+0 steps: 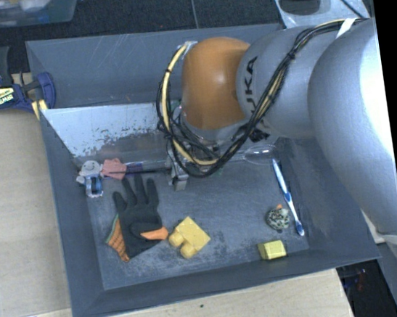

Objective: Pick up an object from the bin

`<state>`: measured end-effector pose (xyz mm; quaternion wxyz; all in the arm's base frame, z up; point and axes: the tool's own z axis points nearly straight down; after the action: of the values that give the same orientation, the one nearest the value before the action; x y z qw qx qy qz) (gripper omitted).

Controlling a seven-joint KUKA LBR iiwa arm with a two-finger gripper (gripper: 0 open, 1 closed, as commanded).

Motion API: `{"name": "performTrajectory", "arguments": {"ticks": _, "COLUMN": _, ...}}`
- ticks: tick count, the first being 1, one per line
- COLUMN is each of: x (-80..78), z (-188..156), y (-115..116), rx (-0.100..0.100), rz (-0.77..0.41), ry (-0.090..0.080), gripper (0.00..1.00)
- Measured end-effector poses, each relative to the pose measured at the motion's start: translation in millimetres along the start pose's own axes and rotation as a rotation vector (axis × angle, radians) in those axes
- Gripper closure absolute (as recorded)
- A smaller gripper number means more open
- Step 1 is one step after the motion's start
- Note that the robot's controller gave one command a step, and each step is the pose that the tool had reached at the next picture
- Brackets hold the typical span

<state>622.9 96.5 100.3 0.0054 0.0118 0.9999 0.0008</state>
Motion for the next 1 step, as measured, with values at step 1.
{"name": "performTrajectory", "arguments": {"ticks": 1, "x": -2.6, "z": -37.4, "y": 0.3, "rx": -0.002, "rz": 0.000, "ry": -0.008, "gripper": 1.00}}
